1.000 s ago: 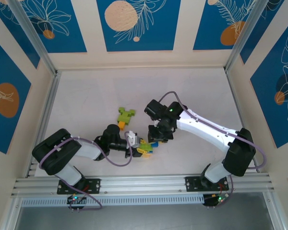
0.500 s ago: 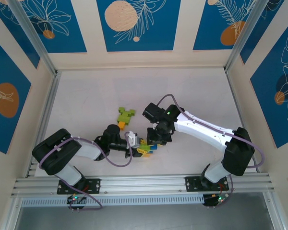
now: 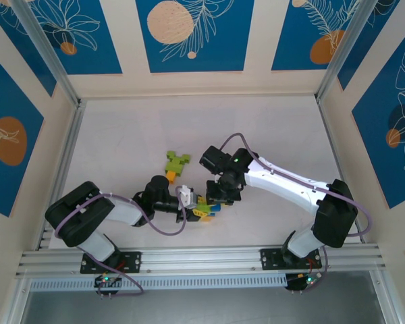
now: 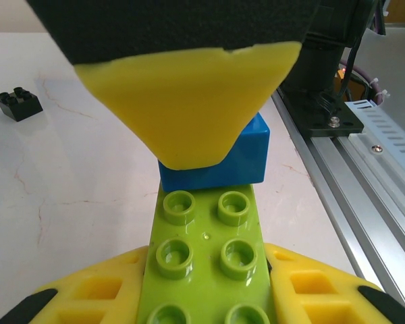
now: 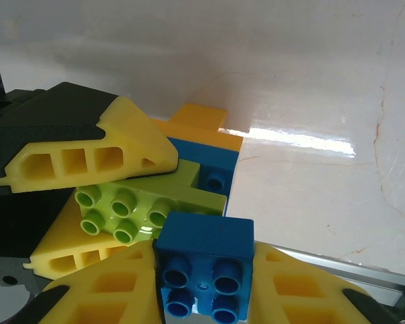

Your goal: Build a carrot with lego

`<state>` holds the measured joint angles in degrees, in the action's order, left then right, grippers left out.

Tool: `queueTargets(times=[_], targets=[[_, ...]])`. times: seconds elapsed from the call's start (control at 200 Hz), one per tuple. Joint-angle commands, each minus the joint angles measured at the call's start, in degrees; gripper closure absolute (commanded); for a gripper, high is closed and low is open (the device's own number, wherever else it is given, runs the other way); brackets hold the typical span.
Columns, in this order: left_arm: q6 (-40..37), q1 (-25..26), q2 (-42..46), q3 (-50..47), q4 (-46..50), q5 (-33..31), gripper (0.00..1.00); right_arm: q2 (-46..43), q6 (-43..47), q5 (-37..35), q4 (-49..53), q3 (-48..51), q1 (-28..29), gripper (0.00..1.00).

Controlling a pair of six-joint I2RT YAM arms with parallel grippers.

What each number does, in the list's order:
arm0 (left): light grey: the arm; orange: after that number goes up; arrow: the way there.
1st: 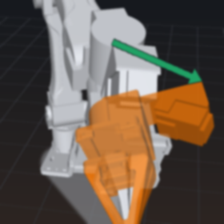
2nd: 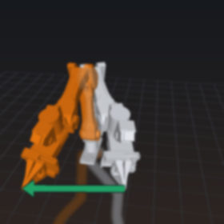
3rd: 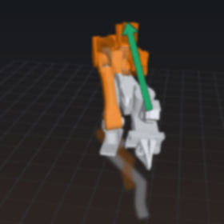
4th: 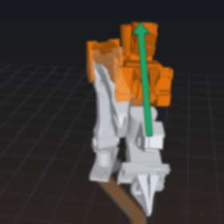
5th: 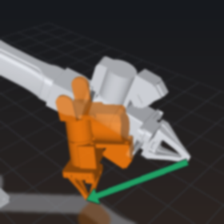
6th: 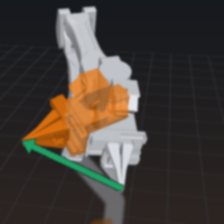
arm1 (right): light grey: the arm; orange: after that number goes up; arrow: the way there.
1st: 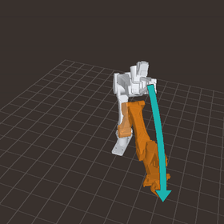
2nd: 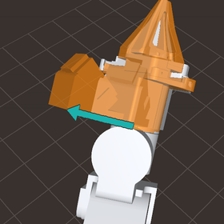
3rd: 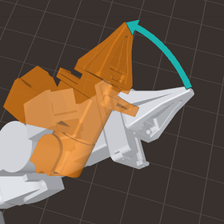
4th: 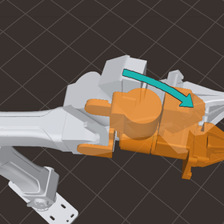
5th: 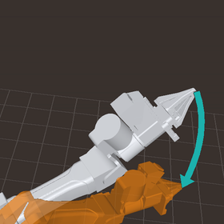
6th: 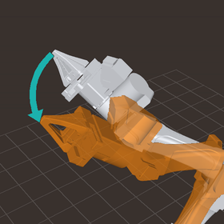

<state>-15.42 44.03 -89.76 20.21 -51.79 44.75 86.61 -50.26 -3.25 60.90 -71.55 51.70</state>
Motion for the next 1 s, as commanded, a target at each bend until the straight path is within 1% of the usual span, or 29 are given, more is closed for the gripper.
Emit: queueTargets(times=[0.0,0.455,0.71,0.85,0.995], targets=[[-2.0,0.7,-1.8,-0.3,5.7,-4.8,0.68,1.8,-1.8,-1.7,2.1,2.2,0.7,0.71],[-2.2,0.9,-1.9,-0.1,6.4,-5.6,0.69,0.4,-8.0,-4.6,1.8,4.5,1.1,0.72],[-2.2,0.9,-1.9,-0.1,6.4,-5.6,0.69,0.3,-9.1,-5.3,2.5,4.7,1.7,0.72],[-2.3,1.0,-2.0,0.0,6.6,-5.8,0.69,1.5,-8.5,-5.9,3.3,3.3,2.2,0.69],[-2.3,1.0,-2.1,0.1,6.9,-5.8,0.69,1.8,-7.8,-5.9,2.1,2.3,2.3,0.58]])
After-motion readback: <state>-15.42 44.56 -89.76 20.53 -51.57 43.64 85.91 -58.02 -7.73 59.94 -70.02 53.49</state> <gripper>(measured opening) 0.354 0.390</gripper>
